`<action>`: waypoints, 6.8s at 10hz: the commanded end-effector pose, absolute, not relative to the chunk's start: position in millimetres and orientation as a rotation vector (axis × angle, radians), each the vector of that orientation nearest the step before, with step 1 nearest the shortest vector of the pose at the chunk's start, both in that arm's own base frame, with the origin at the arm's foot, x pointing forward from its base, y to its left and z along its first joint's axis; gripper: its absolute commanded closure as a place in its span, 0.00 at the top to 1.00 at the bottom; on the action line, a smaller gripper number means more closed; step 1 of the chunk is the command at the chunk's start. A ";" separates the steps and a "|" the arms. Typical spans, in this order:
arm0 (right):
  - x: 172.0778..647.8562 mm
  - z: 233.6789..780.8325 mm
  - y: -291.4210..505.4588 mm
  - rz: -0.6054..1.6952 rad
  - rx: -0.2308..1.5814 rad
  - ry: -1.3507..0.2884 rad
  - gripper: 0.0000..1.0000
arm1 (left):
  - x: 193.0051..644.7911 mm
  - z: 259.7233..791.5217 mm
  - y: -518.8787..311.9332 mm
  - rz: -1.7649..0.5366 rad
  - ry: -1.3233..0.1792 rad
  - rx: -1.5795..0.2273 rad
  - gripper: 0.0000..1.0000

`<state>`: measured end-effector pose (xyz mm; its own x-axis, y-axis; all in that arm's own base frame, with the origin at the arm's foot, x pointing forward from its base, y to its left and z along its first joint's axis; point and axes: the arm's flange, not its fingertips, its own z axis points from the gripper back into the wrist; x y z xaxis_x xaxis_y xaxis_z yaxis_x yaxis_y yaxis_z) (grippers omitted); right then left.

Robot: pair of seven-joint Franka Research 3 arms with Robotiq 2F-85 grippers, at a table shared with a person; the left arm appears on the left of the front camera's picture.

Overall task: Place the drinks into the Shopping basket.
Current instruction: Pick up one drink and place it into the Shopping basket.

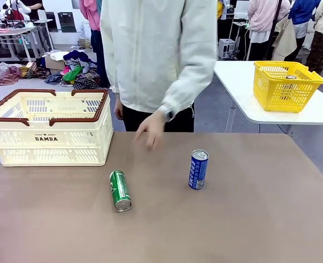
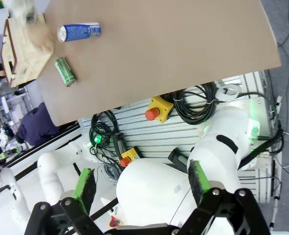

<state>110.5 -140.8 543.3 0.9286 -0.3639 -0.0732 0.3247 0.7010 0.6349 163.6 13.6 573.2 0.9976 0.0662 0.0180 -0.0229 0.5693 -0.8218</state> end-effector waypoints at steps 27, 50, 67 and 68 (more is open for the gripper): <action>100.0 543.7 -142.1 -0.362 0.707 -0.069 1.00 | 428.4 417.4 -527.7 0.078 0.014 -0.013 1.00; 100.0 543.7 -142.1 -0.362 0.707 -0.069 1.00 | 440.8 371.0 -518.9 0.032 0.010 -0.102 1.00; 100.0 543.7 -142.1 -0.362 0.707 -0.069 1.00 | 389.6 583.6 -392.3 -0.314 -0.053 -0.071 0.00; 100.0 543.7 -142.1 -0.362 0.707 -0.069 1.00 | 382.5 589.2 -378.9 -0.326 -0.090 -0.042 0.00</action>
